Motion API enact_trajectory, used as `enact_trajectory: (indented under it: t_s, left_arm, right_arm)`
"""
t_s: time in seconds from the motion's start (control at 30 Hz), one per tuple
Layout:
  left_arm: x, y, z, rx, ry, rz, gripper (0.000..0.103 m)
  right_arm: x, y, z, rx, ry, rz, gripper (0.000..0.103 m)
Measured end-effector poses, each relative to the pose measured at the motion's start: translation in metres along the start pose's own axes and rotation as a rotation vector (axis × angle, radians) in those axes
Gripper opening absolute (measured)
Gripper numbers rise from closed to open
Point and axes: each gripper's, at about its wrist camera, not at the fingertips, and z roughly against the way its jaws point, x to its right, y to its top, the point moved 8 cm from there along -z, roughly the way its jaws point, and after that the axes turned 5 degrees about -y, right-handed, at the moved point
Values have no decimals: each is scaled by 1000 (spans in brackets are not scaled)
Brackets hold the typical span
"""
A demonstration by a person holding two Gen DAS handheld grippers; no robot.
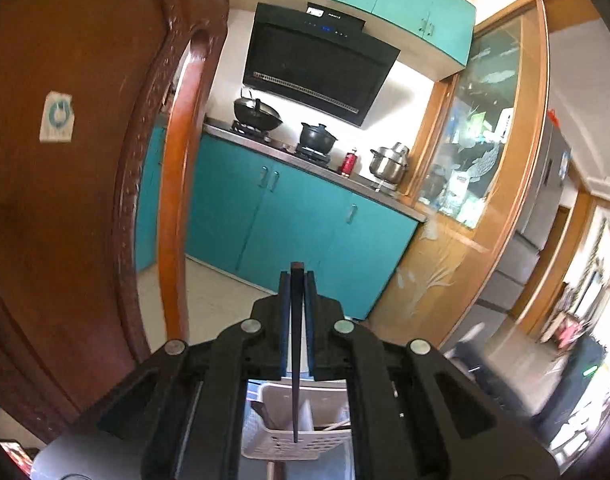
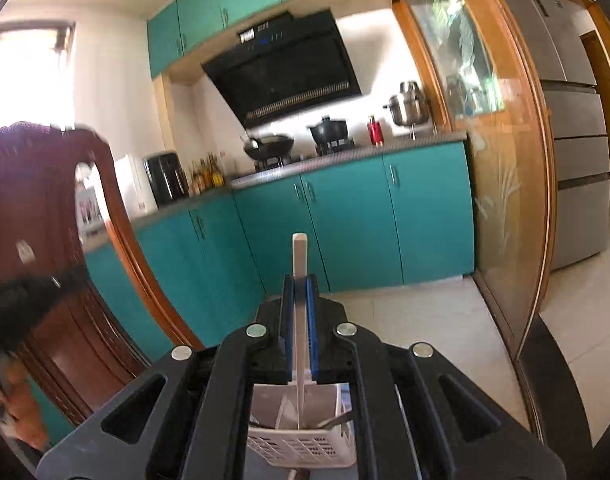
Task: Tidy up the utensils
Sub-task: 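Lift both held chopsticks into the white holder and open both tools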
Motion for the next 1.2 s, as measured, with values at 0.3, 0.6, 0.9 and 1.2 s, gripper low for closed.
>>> enact_trajectory:
  t_s: [0.3, 0.6, 0.9, 1.2]
  left_arm:
    - [-2, 15, 26, 188, 24, 16, 7]
    - [-10, -25, -19, 88, 118, -49, 7]
    - [-4, -37, -24, 35, 113, -84, 7]
    - [9, -43, -8, 27, 88, -118, 36]
  right_arm:
    - [-7, -47, -35, -82, -13, 62, 7]
    - [-4, -63, -38, -120, -25, 78, 9]
    - [18, -35, 7, -41, 9, -27, 51]
    - [27, -25, 57, 44, -23, 13, 57]
